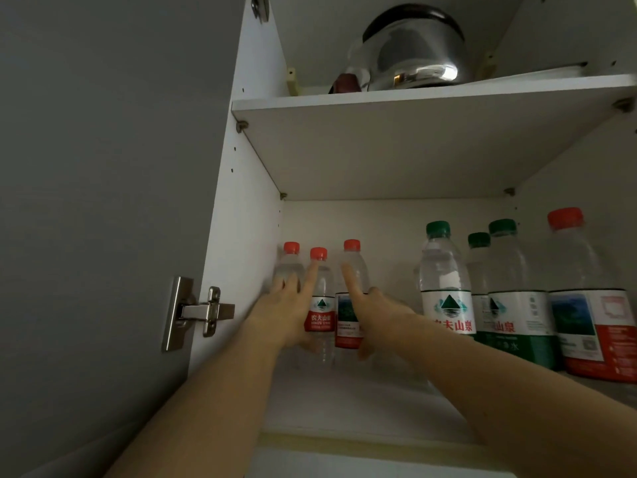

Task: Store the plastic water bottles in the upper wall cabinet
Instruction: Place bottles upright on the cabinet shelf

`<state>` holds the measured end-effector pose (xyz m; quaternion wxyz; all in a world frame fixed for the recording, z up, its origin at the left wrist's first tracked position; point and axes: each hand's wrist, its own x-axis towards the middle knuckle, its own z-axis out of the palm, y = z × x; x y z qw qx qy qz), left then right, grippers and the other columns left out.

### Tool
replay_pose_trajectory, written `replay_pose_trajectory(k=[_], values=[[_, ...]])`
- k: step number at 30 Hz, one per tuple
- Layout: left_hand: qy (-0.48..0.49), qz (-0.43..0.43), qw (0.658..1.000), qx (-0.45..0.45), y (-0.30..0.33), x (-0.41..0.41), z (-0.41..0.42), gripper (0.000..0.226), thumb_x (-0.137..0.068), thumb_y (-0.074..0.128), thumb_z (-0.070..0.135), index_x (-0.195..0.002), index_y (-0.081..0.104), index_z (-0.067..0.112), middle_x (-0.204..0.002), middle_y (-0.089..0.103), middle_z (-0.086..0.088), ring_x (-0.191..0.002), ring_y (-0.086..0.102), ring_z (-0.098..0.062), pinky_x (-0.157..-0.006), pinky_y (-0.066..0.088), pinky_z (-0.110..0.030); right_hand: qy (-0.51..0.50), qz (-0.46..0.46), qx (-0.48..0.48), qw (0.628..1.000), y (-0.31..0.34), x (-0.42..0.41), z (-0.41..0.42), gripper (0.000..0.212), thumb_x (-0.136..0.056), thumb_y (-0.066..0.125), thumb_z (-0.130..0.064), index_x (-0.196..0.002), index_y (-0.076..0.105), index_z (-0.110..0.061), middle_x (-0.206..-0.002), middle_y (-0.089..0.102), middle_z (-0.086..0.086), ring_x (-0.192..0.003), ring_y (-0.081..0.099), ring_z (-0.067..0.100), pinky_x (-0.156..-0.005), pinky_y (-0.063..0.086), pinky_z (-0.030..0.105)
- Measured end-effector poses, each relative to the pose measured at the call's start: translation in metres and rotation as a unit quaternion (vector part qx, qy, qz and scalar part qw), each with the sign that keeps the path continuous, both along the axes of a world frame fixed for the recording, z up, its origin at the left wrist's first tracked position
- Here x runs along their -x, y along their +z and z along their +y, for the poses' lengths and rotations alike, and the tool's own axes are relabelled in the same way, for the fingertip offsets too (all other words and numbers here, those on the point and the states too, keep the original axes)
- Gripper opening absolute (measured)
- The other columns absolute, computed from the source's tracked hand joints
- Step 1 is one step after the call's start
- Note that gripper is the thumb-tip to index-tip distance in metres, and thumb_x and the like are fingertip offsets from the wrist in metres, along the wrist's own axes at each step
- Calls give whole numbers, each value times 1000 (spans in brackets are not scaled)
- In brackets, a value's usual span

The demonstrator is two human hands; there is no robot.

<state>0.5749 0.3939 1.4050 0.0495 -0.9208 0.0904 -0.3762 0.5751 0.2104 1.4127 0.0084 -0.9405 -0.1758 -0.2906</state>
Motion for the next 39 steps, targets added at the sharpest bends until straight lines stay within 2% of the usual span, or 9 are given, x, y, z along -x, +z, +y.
replay_pose_trajectory(k=[6,9,12,18,26,30,34,36,39], values=[[112,-91,982,-126,-1,2,-9,142,-68,62,88,-159,-16,12,-153,29,-17,-138,32,-35,-112,35,-49,-64,-21,63,996,-2,-8,0,148,-71,92,-31,-155,-29,-21,-148,42,27,-132,47,41,-101,49,56],[157,-93,969,-165,-1,-1,-13,137,-73,53,90,-159,-17,9,-161,19,-16,-145,22,-39,-116,27,-52,-89,-27,85,992,-3,-12,-1,145,-74,88,-39,-154,-31,-17,-152,35,29,-137,40,42,-103,48,56],[186,-61,969,-154,1,-4,-14,137,-74,51,91,-158,-21,11,-167,5,-14,-152,6,-41,-121,16,-58,-112,-49,108,987,-4,-15,2,145,-75,87,-45,-154,-30,-12,-155,29,32,-143,32,45,-103,49,54],[230,-30,964,-130,1,-10,-20,138,-74,53,90,-157,-27,13,-168,-8,-17,-154,-7,-45,-123,6,-62,-121,-92,129,980,-5,-14,0,144,-73,88,-47,-157,-23,-7,-158,20,31,-148,19,46,-105,48,52],[234,-36,963,-128,-1,-9,-20,138,-74,53,89,-157,-27,14,-168,-8,-17,-153,-4,-44,-124,9,-61,-116,-100,109,982,-9,-5,1,139,-75,88,-41,-158,-18,-6,-156,24,30,-146,26,45,-105,47,51],[198,-56,972,-109,-3,-5,-19,130,-77,59,83,-161,-14,16,-167,3,-15,-152,7,-42,-121,21,-57,-113,-92,96,985,-8,1,3,131,-78,85,-40,-159,-12,-7,-154,28,29,-142,32,44,-103,47,50],[103,-113,987,-50,-7,7,-14,93,-90,61,61,-160,15,21,-163,22,-9,-148,23,-33,-112,38,-47,-39,-96,18,994,0,24,-1,83,-87,74,-17,-152,24,-8,-143,44,20,-129,46,37,-99,49,49],[41,-128,991,14,-8,14,-13,74,-95,64,46,-155,31,18,-158,34,-8,-143,33,-30,-108,44,-44,-4,-122,6,992,2,42,-9,63,-89,69,-13,-144,38,-11,-138,48,15,-125,49,34,-99,51,48],[-31,-174,973,146,-6,25,-20,48,-97,62,28,-141,48,14,-146,45,-10,-133,44,-28,-102,48,-41,51,-167,-7,985,-2,75,-22,53,-91,66,-16,-139,44,-15,-136,48,10,-123,49,29,-96,52,44]])
